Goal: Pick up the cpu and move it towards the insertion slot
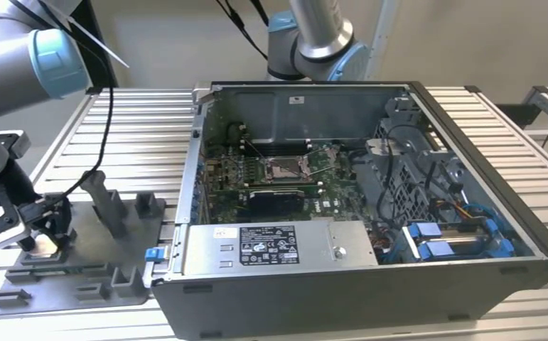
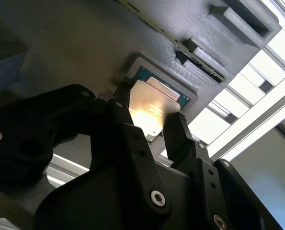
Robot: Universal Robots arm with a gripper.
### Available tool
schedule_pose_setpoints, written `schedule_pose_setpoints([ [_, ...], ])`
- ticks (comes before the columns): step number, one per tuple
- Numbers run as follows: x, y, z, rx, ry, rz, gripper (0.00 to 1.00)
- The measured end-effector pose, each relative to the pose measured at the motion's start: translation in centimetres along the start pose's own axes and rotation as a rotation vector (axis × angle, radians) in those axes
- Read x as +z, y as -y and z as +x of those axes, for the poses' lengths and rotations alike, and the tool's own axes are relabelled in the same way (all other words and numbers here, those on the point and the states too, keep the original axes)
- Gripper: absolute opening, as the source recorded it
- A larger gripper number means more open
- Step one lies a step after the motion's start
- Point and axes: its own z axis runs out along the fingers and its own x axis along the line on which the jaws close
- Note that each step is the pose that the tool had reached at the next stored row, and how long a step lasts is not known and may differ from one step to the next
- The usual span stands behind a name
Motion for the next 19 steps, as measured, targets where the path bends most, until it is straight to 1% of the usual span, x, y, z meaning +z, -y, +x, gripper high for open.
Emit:
schedule_pose_setpoints([
  [3, -0.05, 0.00, -0.01, 0.000, 0.0004, 0.0000, 0.00],
  [4, -0.20, -0.01, -0.01, 0.000, 0.0007, -0.0002, 0.00],
  [5, -0.54, -0.01, -0.01, 0.001, 0.0002, 0.0000, 0.00],
  [19, -6.91, -0.17, -0.05, 0.002, -0.0002, 0.0002, 0.00],
])
